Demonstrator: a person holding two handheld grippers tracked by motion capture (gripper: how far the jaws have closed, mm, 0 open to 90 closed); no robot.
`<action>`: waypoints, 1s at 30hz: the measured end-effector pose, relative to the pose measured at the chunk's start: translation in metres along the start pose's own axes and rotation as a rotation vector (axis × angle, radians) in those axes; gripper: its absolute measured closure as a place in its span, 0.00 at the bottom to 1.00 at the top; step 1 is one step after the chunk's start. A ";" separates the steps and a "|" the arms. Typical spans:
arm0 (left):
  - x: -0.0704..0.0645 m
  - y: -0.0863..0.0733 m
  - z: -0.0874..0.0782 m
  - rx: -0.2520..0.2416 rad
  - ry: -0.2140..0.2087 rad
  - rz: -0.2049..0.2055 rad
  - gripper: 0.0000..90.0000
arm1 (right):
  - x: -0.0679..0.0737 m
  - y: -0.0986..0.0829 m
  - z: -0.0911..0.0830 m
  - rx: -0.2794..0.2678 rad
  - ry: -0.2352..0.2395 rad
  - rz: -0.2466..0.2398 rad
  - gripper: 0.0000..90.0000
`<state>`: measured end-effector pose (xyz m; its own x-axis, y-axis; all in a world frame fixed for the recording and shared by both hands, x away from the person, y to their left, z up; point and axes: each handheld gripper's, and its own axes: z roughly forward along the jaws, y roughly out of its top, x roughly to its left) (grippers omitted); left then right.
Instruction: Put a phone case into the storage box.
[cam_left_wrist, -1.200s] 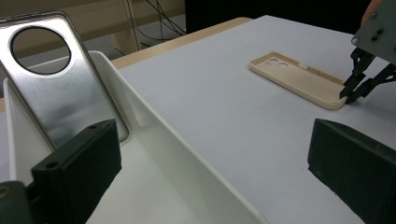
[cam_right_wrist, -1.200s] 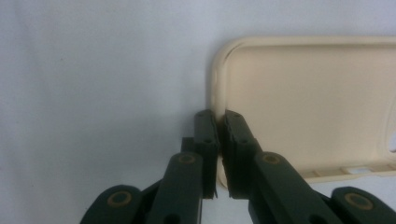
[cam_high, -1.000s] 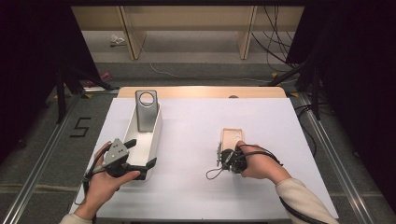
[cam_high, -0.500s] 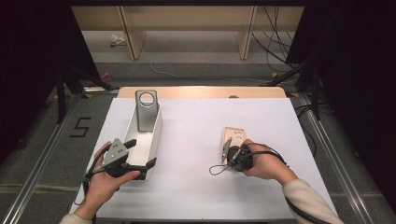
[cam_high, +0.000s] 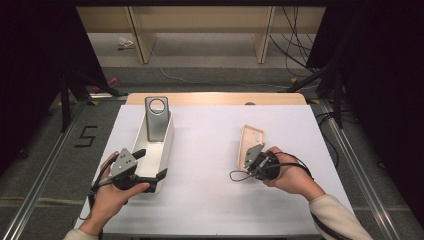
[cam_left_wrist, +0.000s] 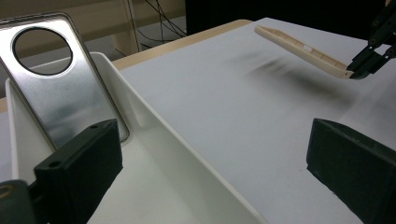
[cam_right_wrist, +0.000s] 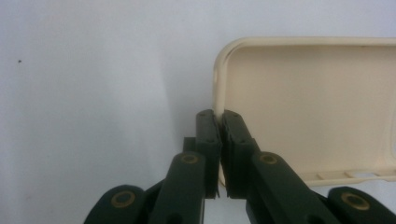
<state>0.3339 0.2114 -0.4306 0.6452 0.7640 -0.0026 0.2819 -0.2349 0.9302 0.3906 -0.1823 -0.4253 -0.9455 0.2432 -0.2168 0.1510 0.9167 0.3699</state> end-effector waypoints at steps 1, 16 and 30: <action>0.000 0.000 0.000 0.000 0.001 0.000 0.03 | 0.000 0.000 -0.001 -0.004 -0.001 0.001 0.97; -0.001 0.002 0.000 -0.003 -0.003 0.001 0.04 | 0.012 0.002 -0.003 -0.084 0.015 -0.014 0.97; -0.003 0.020 0.006 -0.022 -0.005 -0.016 0.08 | 0.029 0.005 -0.011 -0.154 0.026 -0.042 0.97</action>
<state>0.3416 0.2011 -0.4145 0.6443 0.7645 -0.0195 0.2769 -0.2094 0.9378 0.3614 -0.1737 -0.4199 -0.9574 0.1957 -0.2124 0.0670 0.8659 0.4957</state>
